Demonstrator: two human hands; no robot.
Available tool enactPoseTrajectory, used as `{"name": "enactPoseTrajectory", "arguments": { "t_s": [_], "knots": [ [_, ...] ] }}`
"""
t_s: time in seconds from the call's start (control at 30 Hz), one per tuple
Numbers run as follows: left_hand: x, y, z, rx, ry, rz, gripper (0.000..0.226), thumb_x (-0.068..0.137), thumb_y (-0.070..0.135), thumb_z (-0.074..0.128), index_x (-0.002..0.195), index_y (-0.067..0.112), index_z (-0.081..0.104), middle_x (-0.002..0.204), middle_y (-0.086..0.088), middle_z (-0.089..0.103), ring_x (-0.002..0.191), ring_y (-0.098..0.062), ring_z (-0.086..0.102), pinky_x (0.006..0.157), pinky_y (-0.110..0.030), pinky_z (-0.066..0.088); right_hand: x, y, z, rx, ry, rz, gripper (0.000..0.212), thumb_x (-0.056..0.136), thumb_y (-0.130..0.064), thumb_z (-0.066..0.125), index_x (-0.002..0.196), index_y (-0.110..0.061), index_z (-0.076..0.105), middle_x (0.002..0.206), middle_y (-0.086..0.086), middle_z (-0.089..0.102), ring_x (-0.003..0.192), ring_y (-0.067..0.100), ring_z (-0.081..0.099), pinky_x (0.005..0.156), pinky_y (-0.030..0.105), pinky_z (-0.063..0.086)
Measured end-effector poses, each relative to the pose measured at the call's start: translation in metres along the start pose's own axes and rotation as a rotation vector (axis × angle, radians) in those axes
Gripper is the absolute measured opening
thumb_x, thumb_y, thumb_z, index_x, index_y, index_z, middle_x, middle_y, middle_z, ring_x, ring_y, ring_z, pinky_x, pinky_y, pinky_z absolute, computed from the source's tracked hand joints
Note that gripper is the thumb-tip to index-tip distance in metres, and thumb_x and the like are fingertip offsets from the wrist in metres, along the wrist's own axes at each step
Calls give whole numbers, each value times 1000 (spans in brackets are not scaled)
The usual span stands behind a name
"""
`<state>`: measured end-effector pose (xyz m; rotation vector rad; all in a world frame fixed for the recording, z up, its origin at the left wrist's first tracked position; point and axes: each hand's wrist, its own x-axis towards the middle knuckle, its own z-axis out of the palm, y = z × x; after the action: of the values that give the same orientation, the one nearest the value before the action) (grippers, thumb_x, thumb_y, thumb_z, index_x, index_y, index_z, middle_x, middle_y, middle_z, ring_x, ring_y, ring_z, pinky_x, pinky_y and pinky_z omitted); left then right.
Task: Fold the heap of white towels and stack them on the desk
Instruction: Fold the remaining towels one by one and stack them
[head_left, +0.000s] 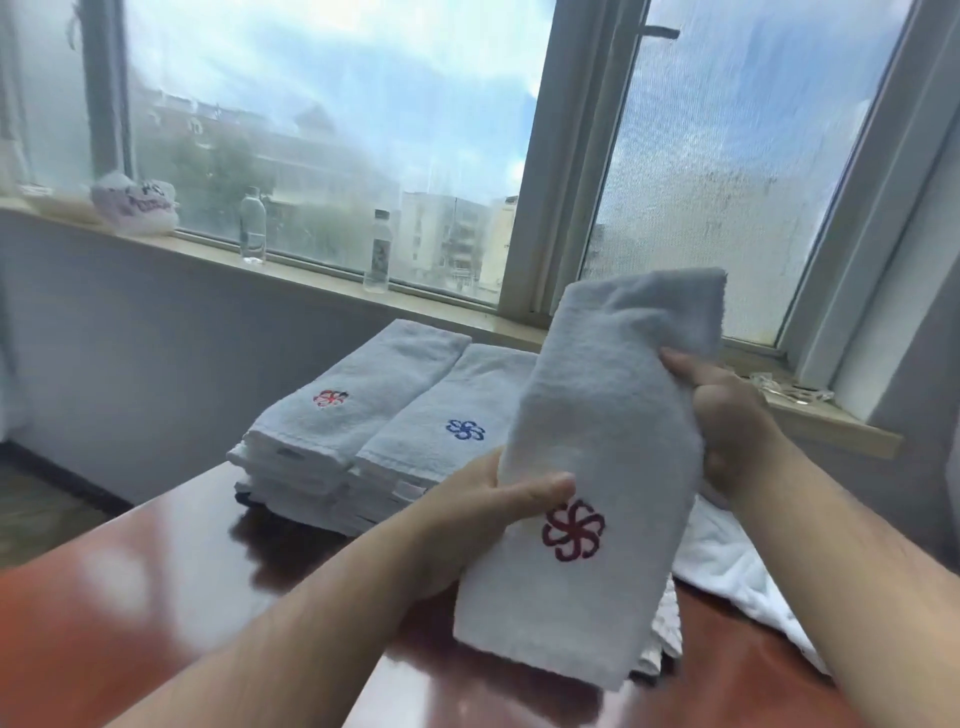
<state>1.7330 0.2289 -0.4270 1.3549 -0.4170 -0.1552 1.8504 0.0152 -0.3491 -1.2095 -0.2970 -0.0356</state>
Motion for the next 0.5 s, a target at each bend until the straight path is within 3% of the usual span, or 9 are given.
{"name": "enactPoseTrajectory", "arguments": {
  "t_s": [0.1,0.17,0.23,0.37,0.5],
  "knots": [
    [20,4,-10,68,86,16,19,95,18,68,113,25,70,112,-10,75,103,-28,72,91,-44,59,36,-1,-1,-47,46,9,39,97,-18,58,133,-4,61,126,20,68,111,35,69,92,44,56],
    [36,8,-15,90,198,-24,24,97,21,66,120,17,62,109,-12,75,99,-31,73,91,-49,58,57,2,-5,-96,92,42,37,97,-19,58,130,-3,63,124,19,69,107,33,71,90,42,56],
    [50,12,-18,39,208,-57,28,98,25,65,123,15,60,108,-12,75,98,-32,74,88,-47,60,75,4,-8,-128,121,79,36,98,-21,57,126,0,65,122,19,70,106,32,71,90,41,56],
    [77,20,-26,-21,169,-22,27,99,26,63,122,13,62,108,-13,75,99,-32,73,85,-44,61,102,-1,-6,-176,71,83,38,104,-23,46,126,0,65,118,18,72,106,29,71,80,34,58],
    [99,9,-31,-161,184,-135,27,98,26,62,120,9,66,107,-17,75,98,-34,73,81,-44,62,124,7,-9,-180,79,115,36,106,-22,44,125,1,64,106,16,74,98,28,73,70,32,59]
  ]
}}
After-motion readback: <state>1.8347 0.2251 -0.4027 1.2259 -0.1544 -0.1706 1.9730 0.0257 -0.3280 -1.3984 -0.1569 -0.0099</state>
